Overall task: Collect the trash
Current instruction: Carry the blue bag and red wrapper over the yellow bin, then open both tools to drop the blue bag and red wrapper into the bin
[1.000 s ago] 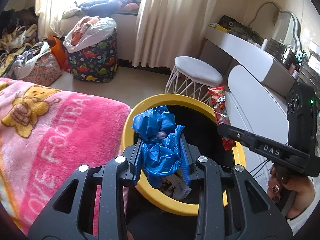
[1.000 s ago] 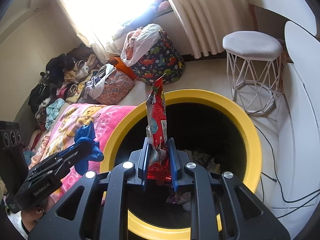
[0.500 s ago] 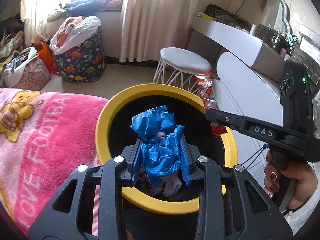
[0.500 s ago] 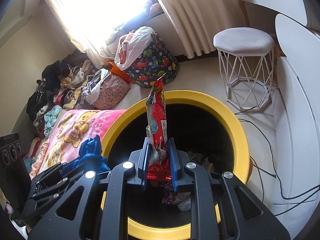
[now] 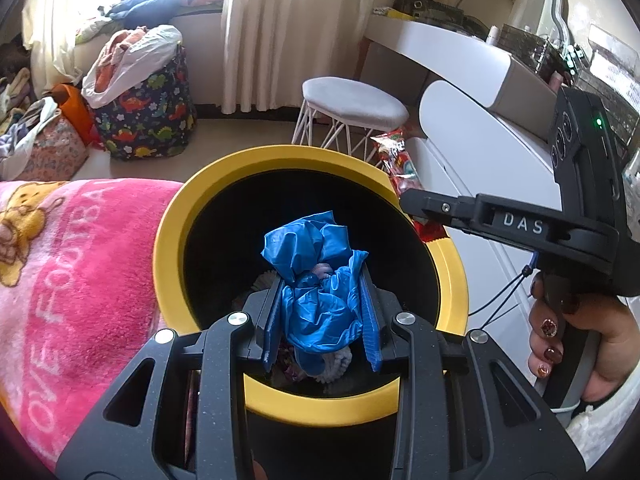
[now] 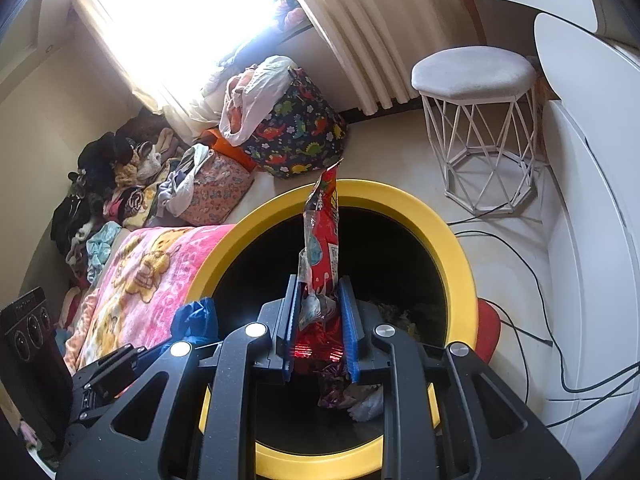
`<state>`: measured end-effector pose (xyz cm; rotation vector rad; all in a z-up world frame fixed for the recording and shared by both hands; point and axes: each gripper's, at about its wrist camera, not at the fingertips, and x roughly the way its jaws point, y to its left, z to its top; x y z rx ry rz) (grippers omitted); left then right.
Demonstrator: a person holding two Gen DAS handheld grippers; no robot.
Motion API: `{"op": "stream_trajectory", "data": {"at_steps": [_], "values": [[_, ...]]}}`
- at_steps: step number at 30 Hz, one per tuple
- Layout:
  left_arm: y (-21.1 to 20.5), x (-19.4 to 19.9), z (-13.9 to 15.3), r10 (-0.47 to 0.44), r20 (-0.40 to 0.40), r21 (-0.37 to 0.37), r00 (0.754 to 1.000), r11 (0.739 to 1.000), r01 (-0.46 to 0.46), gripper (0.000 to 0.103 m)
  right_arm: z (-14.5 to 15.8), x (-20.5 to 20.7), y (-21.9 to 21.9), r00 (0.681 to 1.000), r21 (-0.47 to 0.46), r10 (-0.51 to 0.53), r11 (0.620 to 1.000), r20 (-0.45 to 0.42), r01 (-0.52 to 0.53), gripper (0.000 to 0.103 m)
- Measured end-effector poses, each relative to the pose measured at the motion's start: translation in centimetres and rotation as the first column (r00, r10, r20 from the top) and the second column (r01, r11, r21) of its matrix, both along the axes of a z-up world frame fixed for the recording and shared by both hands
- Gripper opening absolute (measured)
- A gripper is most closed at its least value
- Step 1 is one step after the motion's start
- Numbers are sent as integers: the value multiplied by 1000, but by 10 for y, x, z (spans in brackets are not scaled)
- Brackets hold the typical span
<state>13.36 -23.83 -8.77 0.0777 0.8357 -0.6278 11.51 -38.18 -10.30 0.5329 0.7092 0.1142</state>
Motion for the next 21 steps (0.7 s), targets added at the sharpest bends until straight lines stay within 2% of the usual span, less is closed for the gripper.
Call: {"op": "stream_trajectory", "data": {"at_steps": [10,19,21], "values": [[-8,5,-9,-28,-16,22,999,999,28,26,-3,-1,-2,1000,13,-10,1000,-9,10,20],[-11,10,-14,-32,-17,38,999,999,33,37,-5,-5,-4,1000,6,-18,1000,-11,18,25],[-11,10,-13,-29,-18,35,999,999,30,44,-5,-6,-5,1000,3,-23,1000,-12,23,27]]}}
